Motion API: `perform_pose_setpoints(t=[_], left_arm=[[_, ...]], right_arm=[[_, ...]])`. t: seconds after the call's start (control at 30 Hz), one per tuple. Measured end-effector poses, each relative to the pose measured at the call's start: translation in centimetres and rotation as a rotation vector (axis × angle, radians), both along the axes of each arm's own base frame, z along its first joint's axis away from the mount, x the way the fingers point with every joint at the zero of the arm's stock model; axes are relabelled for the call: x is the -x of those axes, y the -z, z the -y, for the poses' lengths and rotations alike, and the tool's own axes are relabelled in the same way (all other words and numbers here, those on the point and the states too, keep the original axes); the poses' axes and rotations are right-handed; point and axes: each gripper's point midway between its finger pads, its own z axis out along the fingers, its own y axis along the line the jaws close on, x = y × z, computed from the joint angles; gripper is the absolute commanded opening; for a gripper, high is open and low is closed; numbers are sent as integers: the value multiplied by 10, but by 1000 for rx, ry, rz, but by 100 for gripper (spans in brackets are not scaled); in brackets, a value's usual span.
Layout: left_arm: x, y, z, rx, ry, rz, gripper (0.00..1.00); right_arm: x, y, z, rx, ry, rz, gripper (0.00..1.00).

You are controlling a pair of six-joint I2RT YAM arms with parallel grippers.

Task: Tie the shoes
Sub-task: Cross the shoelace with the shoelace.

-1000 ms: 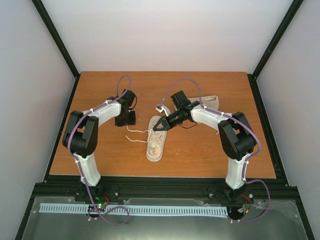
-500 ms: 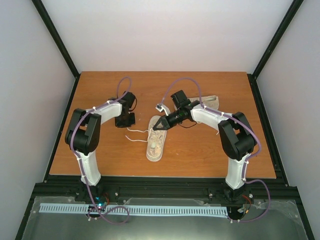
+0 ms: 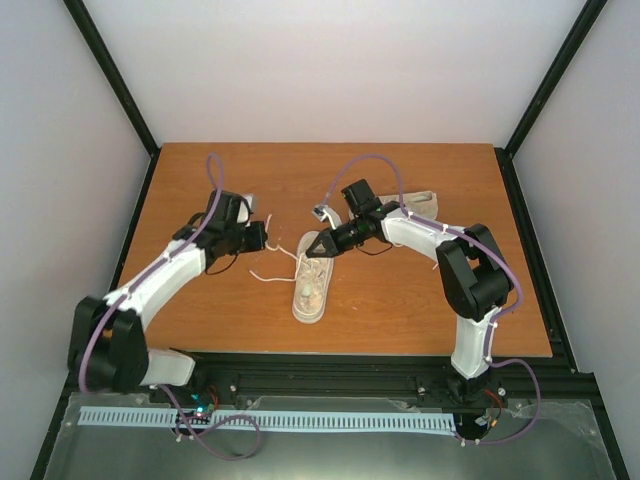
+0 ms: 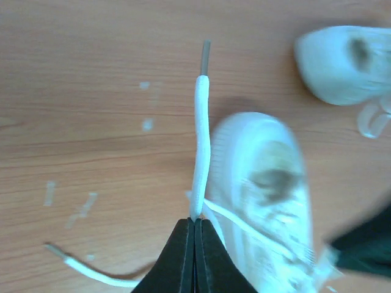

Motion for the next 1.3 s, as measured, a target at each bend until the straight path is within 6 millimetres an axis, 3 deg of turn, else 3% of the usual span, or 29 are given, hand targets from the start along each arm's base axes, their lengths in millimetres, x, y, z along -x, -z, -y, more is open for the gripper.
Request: perform_pose_setpoints(t=[0.13, 0.37, 0.5, 0.67, 0.7, 0.77, 0.83, 0.97, 1.1, 1.17, 1.23, 1.3], left_arm=[[35, -30, 31, 116, 156, 84, 1], [110, -49, 103, 239, 483, 80, 1], [133, -43, 135, 242, 622, 37, 1], [147, -19, 167, 207, 751, -46, 1], [150, -13, 169, 196, 770, -66, 7], [155, -3, 171, 174, 797, -108, 35], [158, 3, 169, 153, 808, -126, 55], [152, -7, 155, 118, 771, -93, 72], [126, -38, 129, 162, 662, -7, 75], [106, -46, 113, 177, 582, 21, 67], [92, -45, 103, 185, 532, 20, 57], [85, -35, 101, 185, 512, -10, 54]], right_arm=[[-3, 0, 0, 6, 19, -7, 3], [-7, 2, 1, 31, 57, -21, 3], [-9, 4, 2, 41, 74, -28, 3], [-11, 5, 2, 53, 94, -34, 3], [-11, 5, 3, 55, 96, -35, 3], [-12, 5, 2, 56, 100, -38, 3], [-12, 5, 2, 55, 104, -42, 3], [-13, 4, 2, 54, 106, -42, 3], [-13, 4, 2, 53, 104, -40, 3], [-12, 3, 2, 49, 97, -37, 3], [-11, 2, 1, 40, 88, -35, 3], [-9, -1, 0, 28, 76, -36, 3]])
